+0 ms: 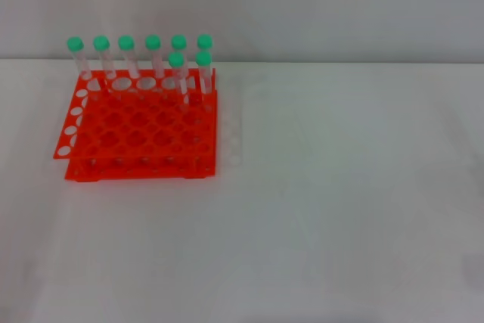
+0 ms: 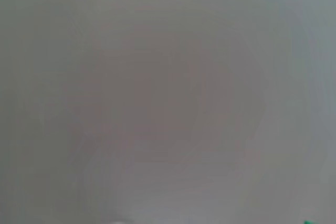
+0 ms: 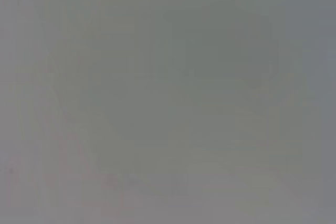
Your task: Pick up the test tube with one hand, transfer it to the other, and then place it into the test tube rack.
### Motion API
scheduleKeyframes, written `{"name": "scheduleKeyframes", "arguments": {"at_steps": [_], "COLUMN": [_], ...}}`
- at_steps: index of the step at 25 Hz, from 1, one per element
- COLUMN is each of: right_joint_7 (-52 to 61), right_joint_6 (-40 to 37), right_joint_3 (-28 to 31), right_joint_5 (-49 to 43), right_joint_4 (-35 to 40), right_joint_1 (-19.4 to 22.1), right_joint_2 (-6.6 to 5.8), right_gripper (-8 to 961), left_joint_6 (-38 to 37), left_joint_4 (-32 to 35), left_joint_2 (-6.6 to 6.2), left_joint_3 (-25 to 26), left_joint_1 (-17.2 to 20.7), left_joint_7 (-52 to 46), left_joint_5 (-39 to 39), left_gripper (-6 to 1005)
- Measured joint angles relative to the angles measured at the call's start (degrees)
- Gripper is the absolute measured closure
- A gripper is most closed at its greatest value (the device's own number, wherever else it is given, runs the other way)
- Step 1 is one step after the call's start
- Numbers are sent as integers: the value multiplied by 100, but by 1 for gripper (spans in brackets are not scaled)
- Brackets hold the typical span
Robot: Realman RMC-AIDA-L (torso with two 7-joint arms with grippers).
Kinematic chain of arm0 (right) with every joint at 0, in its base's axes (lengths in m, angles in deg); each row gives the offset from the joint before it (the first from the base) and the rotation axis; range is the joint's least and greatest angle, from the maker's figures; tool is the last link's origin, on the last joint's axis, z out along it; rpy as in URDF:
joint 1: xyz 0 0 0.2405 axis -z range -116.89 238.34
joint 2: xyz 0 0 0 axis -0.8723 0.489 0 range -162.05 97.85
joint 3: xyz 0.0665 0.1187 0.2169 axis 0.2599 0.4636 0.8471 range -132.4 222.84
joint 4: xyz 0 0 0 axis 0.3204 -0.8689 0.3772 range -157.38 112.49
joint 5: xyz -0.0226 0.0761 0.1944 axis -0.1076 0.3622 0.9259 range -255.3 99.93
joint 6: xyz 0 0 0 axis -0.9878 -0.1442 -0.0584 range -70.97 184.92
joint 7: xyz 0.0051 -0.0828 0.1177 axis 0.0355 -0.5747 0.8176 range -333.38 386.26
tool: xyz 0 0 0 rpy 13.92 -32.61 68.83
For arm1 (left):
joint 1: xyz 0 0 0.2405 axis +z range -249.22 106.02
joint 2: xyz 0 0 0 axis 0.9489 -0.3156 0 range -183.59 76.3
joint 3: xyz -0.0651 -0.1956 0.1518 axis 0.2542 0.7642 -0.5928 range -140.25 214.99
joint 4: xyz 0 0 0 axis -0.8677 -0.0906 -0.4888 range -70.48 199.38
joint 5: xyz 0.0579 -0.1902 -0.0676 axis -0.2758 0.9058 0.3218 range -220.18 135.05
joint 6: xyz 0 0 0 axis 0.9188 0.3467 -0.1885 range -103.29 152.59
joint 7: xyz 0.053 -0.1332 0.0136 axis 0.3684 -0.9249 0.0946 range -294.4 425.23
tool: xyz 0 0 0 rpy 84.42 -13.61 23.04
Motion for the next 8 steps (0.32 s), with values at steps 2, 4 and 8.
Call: {"name": "scheduleKeyframes", "arguments": {"at_steps": [2,4,8], "right_joint_7": [-11,-11,-17], "right_joint_6": [-71,-158,-347], "right_joint_3": [14,22,29], "right_joint_5": [0,0,0], "right_joint_4": [-27,-64,-92], "right_joint_1": [-1,-29,-121], "right_joint_2": [0,0,11], "right_gripper": [174,174,173], "left_joint_6": [-29,-80,-233], "left_joint_4": [-2,-47,-140], "left_joint_2": [-1,2,23], "left_joint_3": [-11,-15,-21], "left_joint_1": [-31,-66,-239], "left_joint_7": [-2,-15,-110], "left_joint_5": [-37,-54,-147], "left_gripper": [105,105,105]}}
